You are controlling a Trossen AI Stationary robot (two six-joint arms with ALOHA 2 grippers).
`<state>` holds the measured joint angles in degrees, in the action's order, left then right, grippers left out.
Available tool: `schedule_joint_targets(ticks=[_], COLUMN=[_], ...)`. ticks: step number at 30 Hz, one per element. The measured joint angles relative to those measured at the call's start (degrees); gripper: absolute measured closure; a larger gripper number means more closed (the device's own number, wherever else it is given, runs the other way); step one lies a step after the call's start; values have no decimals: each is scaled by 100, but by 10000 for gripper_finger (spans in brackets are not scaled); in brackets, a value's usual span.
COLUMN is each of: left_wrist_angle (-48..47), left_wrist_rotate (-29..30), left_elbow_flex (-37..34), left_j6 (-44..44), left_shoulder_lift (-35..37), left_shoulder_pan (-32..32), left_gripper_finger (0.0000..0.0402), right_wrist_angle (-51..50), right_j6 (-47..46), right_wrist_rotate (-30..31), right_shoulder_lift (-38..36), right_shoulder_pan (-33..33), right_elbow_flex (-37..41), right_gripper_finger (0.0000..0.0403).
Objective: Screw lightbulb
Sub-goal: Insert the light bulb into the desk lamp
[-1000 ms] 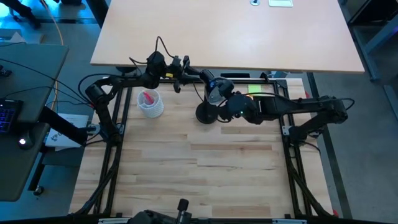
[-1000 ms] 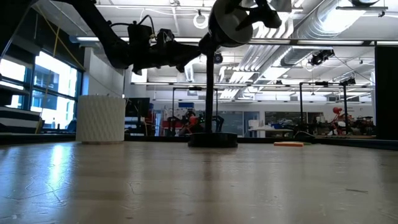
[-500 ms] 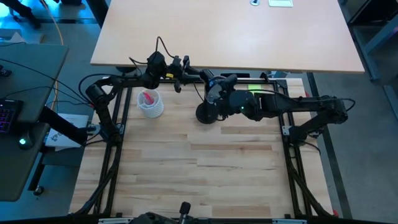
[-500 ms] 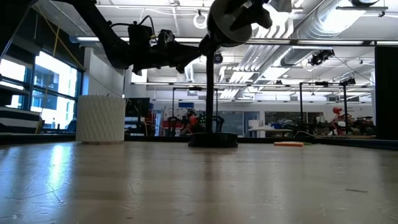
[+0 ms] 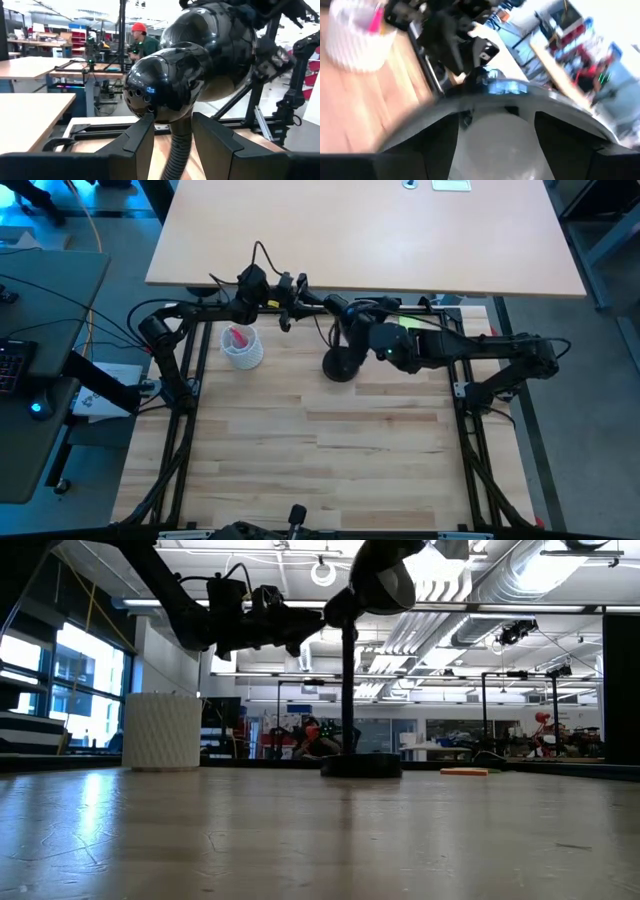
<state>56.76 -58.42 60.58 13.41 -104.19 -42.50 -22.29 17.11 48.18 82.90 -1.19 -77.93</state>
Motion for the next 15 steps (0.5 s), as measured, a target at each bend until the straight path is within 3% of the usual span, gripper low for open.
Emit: schedule_joint_targets(ticks=[7,15], left_wrist_angle=[52,24], left_wrist_rotate=[42,99], left_elbow_flex=[0,0], left_j6=[-9,-11], left_shoulder_lift=[1,1], left_shoulder_pan=[4,-2], left_gripper_finger=[273,273], right_wrist_angle=[85,576], right_j6=[-1985,-1181], right_wrist_rotate=[-1,-50], right_shoulder_lift=[-8,3], right_shoulder_pan=[2,213], right_elbow_flex=[-4,0], right_gripper_finger=[144,144])
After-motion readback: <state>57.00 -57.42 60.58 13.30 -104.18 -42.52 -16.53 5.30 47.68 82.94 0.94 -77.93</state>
